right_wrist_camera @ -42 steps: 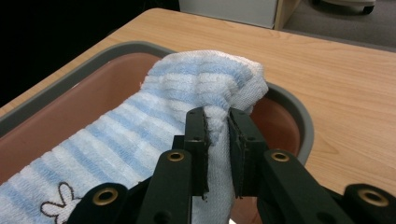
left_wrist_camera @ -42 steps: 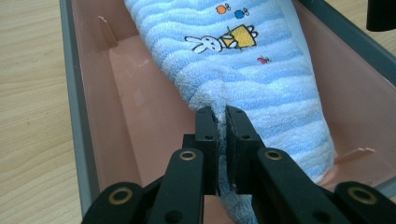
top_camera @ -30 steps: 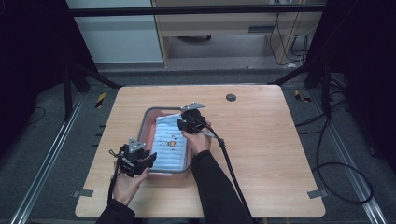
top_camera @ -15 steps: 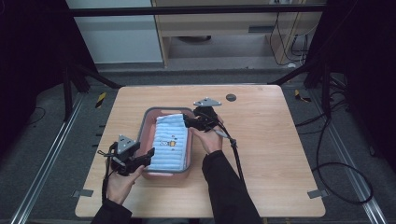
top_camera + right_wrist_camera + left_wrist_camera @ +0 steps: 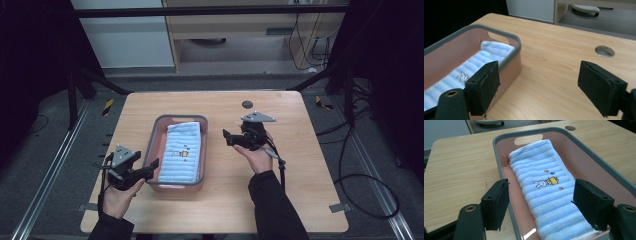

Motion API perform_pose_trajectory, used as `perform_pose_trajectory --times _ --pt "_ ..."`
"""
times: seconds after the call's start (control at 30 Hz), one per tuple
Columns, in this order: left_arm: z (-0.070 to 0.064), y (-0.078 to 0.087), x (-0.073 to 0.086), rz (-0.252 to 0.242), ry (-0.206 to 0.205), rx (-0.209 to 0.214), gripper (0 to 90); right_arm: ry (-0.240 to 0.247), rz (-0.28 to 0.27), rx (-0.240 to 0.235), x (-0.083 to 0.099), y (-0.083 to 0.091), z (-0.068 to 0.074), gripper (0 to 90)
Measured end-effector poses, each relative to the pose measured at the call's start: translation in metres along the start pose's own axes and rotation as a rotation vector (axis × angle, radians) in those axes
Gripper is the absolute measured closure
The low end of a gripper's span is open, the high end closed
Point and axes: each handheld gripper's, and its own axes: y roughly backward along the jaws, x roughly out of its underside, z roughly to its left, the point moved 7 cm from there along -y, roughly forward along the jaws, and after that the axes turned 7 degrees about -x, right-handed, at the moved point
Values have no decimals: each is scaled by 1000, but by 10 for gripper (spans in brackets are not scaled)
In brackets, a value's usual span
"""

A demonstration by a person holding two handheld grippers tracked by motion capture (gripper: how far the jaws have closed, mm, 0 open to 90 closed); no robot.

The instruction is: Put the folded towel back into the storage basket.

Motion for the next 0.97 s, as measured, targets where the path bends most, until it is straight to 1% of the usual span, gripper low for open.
perform_pose_trajectory --times 0.07,0.23,0.33,0.43,0.53,0.6,0.7,0.83,0.93,0.97 --pt "4 0 1 -1 -5 -3 279 -4 8 0 9 9 -6 168" --pt "15 2 5 -7 11 -13 265 -10 18 24 30 29 -23 151" --pt "19 2 7 -10 9 -18 259 -24 17 30 41 41 -32 144" --pt "23 2 11 -7 -19 -27 241 -30 8 38 51 55 -39 142" --pt "27 2 14 -2 -29 -38 225 -31 8 54 61 67 -47 140" --pt "30 2 16 -1 -31 -44 218 -42 6 67 68 74 -52 140" --pt "35 1 20 9 -32 -57 207 -57 5 78 77 84 -60 138" --pt "44 0 24 4 -25 -73 196 -56 -8 96 86 97 -70 126" --pt "50 -2 29 18 -14 -86 192 -70 -14 114 94 105 -80 126" --pt "52 -2 30 23 -16 -92 191 -74 -14 124 97 107 -83 126"
